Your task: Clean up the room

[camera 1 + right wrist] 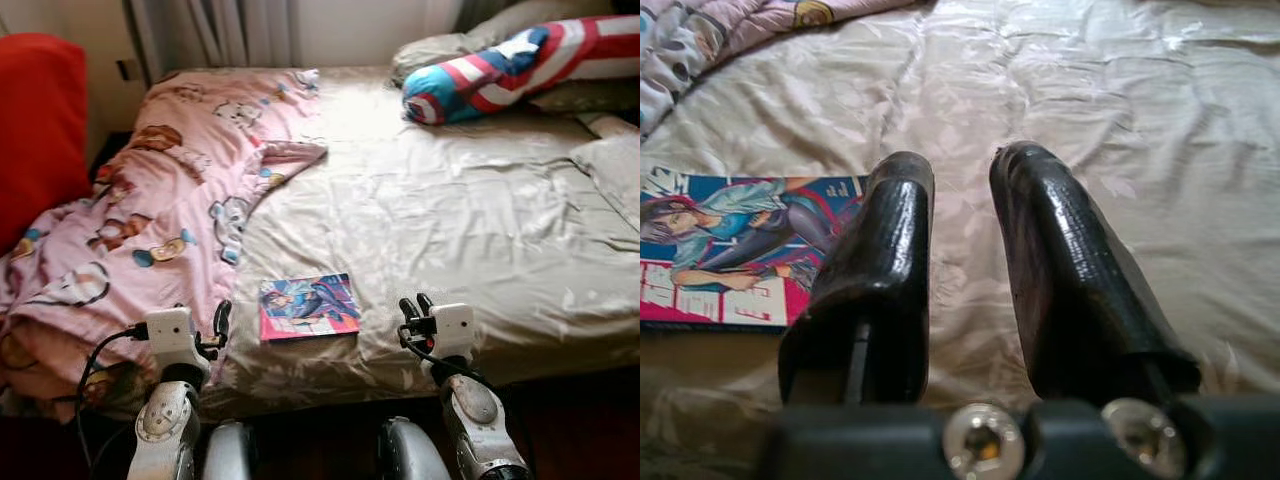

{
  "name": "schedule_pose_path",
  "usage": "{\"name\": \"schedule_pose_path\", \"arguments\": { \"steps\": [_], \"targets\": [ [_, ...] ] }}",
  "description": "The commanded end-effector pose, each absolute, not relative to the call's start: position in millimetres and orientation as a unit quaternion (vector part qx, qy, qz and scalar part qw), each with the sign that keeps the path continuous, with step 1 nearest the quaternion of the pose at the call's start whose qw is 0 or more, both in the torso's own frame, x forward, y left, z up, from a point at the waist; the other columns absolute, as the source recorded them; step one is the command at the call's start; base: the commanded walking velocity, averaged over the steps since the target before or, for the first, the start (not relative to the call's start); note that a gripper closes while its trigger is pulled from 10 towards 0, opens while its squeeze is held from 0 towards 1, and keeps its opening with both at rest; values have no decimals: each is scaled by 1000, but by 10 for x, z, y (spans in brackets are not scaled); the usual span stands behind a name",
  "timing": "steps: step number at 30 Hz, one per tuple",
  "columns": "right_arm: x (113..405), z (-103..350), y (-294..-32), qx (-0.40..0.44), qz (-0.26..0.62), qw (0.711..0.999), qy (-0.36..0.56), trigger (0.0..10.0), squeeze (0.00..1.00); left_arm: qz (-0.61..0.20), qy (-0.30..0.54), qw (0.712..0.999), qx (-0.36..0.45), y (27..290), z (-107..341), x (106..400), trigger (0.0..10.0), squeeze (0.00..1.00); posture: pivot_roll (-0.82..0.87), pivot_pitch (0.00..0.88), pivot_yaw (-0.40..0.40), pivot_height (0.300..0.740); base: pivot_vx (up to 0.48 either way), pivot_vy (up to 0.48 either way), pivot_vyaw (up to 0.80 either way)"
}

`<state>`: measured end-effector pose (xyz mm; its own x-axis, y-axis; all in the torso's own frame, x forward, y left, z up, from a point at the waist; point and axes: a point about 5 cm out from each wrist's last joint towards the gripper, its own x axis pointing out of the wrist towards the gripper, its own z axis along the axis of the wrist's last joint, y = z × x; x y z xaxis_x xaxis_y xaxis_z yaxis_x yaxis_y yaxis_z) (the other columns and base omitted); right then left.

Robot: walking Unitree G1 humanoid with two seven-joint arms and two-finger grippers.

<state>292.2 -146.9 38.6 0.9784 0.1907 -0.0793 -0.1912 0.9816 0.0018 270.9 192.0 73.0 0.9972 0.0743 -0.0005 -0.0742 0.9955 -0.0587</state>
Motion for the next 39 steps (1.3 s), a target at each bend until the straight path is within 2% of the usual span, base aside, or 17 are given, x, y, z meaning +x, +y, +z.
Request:
{"name": "schedule_pose_path", "arguments": {
  "steps": [1,5,14,35,39],
  "targets": [
    [2933,431,-1417,-9,111,993,29,10000,0,39,3,999,-27,1937,732,2684,10000,0,-32,118,-35,601,0,0,800],
    [2921,422,-1402,-8,117,993,31,10000,0,39,5,999,-26,1932,733,2683,10000,0,-31,118,-35,601,0,0,800],
    [2920,419,-1395,-6,122,992,33,10000,0,31,7,999,-25,1903,723,2677,10000,0,-33,114,-32,601,273,0,742],
    [2900,393,-1405,4,116,993,39,10000,0,22,7,1000,-20,1870,718,2681,10000,0,-35,117,-28,601,283,0,0],
    [2889,373,-1413,1,113,993,44,10000,0,19,0,1000,-21,1857,737,2682,10000,0,-34,117,-27,601,60,0,0]
  ]
}}
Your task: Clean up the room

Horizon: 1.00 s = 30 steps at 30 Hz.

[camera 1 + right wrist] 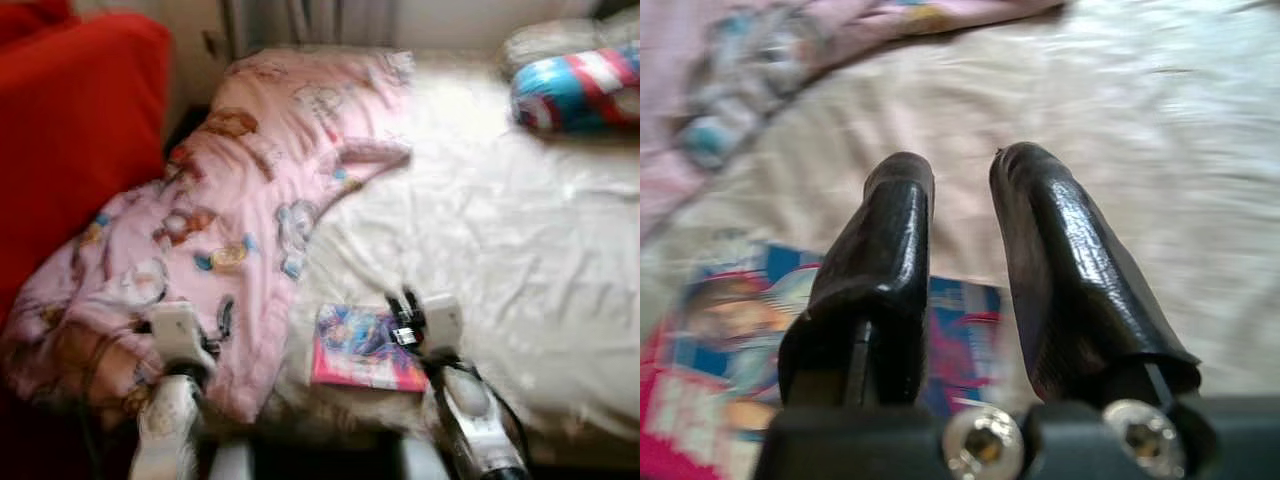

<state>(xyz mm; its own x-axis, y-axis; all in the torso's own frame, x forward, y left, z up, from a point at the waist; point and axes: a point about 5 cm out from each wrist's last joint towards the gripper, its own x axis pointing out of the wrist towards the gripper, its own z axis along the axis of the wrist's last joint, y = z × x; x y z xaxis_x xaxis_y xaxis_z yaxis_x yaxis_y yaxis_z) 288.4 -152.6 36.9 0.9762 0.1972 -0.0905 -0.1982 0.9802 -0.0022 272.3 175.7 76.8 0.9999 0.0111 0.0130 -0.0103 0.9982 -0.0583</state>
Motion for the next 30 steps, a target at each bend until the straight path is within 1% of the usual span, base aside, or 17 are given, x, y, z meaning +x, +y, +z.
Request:
{"name": "schedule_pose_path", "arguments": {
  "steps": [1,5,14,18,20,22,26,27,28,29,30],
  "targets": [
    [2888,366,-1416,0,112,993,46,10000,0,19,0,1000,-21,1857,738,2682,10000,0,-34,117,-27,601,0,0,0],
    [2877,331,-1428,-4,107,993,56,10000,0,17,0,1000,-20,1857,741,2682,10000,0,-34,120,-27,601,0,0,0],
    [2803,139,-1507,-41,93,988,114,10000,0,13,1,1000,-21,1833,732,2667,10000,0,-31,128,-26,601,0,0,0],
    [2768,53,-1522,-39,93,985,139,10000,0,10,3,1000,-20,1817,726,2659,10000,0,-29,133,-24,601,0,0,0],
    [2758,29,-1518,-29,90,984,147,10000,0,9,4,1000,-19,1814,726,2654,10000,0,-27,137,-23,601,0,0,0],
    [2739,-41,-1543,40,45,983,172,10000,0,9,6,1000,-18,1818,713,2637,10000,0,-24,142,-21,601,0,0,0],
    [2740,-75,-1590,92,-3,979,183,10000,0,8,10,1000,-16,1830,691,2624,10000,0,-16,148,-16,601,0,0,0],
    [2743,-76,-1602,107,-16,977,182,10000,67,9,10,1000,-15,1835,692,2620,10000,0,-15,150,-16,601,0,0,0],
    [2749,-76,-1615,119,-28,976,182,10000,945,9,11,1000,-14,1839,692,2616,10000,0,-13,152,-14,601,0,0,0],
    [2749,-76,-1615,119,-28,976,182,10000,945,9,11,1000,-14,1839,692,2616,10000,0,-13,152,-14,601,0,0,0],
    [2750,-78,-1616,124,-31,975,182,10000,1000,9,11,1000,-14,1843,693,2612,10000,0,-12,155,-12,601,0,0,0]
  ]
}}
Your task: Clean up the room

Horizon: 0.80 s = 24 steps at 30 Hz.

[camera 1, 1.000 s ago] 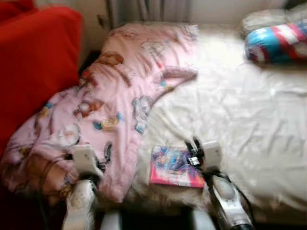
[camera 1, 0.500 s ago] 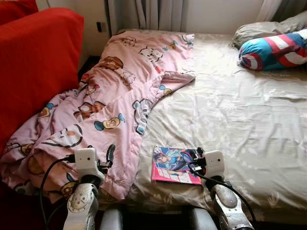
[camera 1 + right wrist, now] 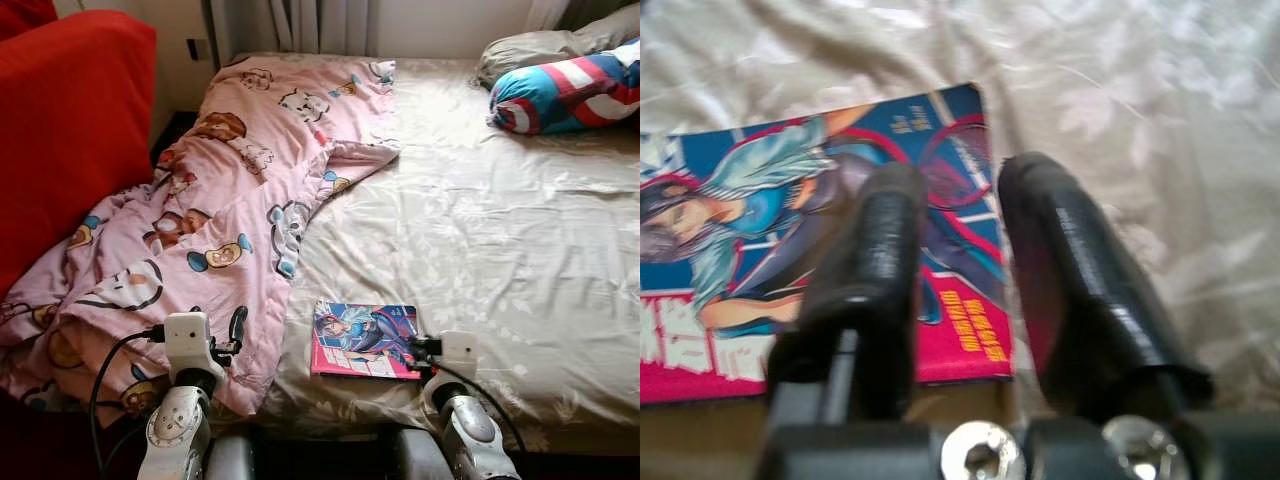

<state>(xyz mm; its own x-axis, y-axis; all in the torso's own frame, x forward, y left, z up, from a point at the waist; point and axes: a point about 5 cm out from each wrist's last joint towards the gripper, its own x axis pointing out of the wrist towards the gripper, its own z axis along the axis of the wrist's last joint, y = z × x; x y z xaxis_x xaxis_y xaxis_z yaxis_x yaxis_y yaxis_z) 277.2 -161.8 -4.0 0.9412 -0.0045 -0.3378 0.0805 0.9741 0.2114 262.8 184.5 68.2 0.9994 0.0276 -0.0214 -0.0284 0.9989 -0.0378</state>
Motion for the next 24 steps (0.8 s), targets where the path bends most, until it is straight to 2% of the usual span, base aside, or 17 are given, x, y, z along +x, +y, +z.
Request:
{"name": "schedule_pose_path", "arguments": {
  "steps": [1,11,12,13,24],
  "targets": [
    [2756,-79,-1625,132,-41,973,183,10000,1000,8,11,1000,-13,1848,693,2609,10000,0,-9,158,-10,601,0,0,0],
    [2768,-106,-1569,150,-47,969,192,10000,1000,3,17,1000,-6,1876,686,2572,10000,0,8,185,9,601,0,0,0],
    [2760,-120,-1558,150,-47,968,196,10000,808,0,19,1000,-4,1880,684,2567,10000,0,12,193,14,601,0,0,0],
    [2755,-126,-1553,150,-47,968,197,10000,0,-1,20,1000,-2,1884,684,2561,10000,0,16,201,20,601,0,0,0],
    [2733,-149,-1581,157,-45,967,198,10000,0,-16,30,999,17,1892,701,2430,10000,0,39,271,58,601,0,0,0]
  ]
}}
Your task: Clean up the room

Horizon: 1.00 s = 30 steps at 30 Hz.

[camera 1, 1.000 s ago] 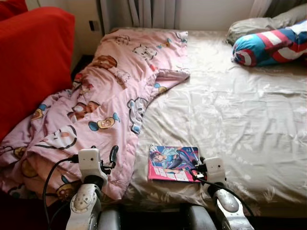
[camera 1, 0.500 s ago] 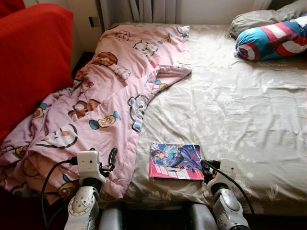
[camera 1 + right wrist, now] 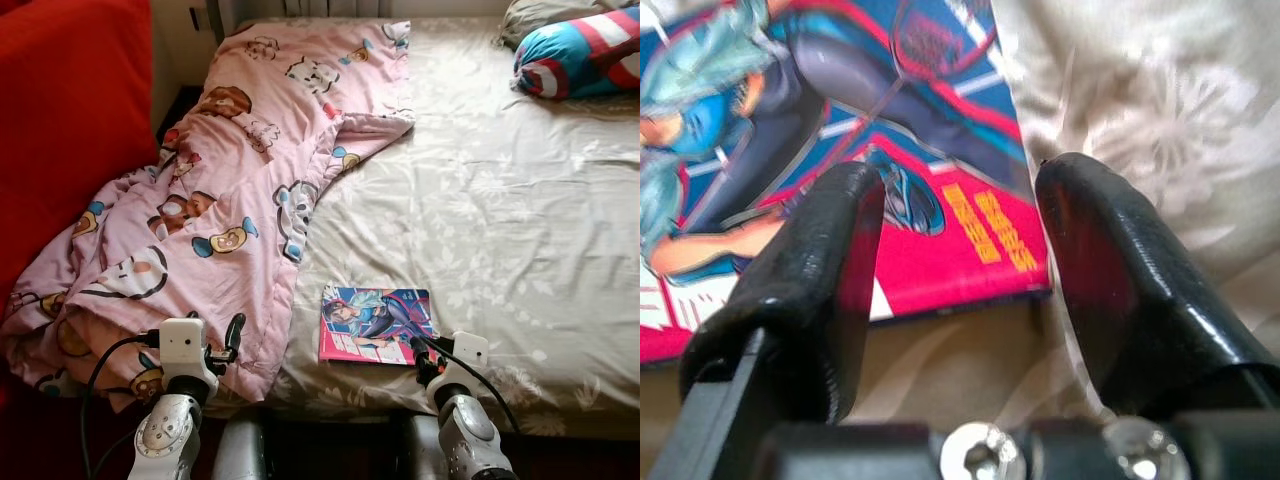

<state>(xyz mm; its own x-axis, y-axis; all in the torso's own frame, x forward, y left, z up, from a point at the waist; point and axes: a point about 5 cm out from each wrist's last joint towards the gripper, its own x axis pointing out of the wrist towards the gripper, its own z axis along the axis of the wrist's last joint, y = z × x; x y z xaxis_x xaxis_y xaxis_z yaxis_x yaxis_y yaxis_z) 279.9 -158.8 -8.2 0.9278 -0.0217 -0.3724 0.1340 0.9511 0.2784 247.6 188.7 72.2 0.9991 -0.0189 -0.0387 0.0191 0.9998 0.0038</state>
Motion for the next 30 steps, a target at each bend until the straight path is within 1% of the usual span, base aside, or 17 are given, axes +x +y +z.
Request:
{"name": "schedule_pose_path", "arguments": {
  "steps": [1,7,13,18,22,24,25,27,28,30],
  "targets": [
    [2741,-138,-1585,160,-46,967,193,10000,0,-16,32,999,18,1895,702,2413,10000,0,39,273,59,601,0,0,0],
    [2818,-34,-1638,175,-55,971,155,10000,0,-15,41,999,23,1919,701,2333,10000,0,43,295,69,601,0,0,0],
    [2821,-30,-1654,183,-54,970,152,10000,0,-15,47,998,24,1923,695,2310,10000,0,50,302,72,601,0,0,0],
    [2792,-64,-1652,205,-45,965,156,10000,0,-14,52,998,27,1942,693,2292,10000,0,65,308,81,601,0,0,0],
    [2753,-124,-1651,253,-40,951,171,10000,0,-12,57,998,29,1979,663,2271,10000,0,69,309,85,601,0,0,0],
    [2729,-162,-1654,305,-36,935,179,10000,0,-12,59,998,31,1990,657,2263,10000,0,70,309,87,601,0,0,0],
    [2729,-162,-1654,305,-36,935,179,10000,0,-12,59,998,31,1990,657,2263,10000,0,70,309,87,601,0,0,0],
    [2706,-186,-1673,344,-33,921,179,10000,0,-14,60,998,34,1995,657,2254,10000,0,77,309,91,601,0,0,0],
    [2706,-186,-1673,344,-33,921,179,10000,0,-14,60,998,34,1995,657,2254,10000,0,77,309,91,601,0,0,0],
    [2683,-204,-1689,370,-25,911,179,10000,0,-16,60,997,36,1996,656,2247,10000,0,81,310,93,601,0,0,0]
  ]
}}
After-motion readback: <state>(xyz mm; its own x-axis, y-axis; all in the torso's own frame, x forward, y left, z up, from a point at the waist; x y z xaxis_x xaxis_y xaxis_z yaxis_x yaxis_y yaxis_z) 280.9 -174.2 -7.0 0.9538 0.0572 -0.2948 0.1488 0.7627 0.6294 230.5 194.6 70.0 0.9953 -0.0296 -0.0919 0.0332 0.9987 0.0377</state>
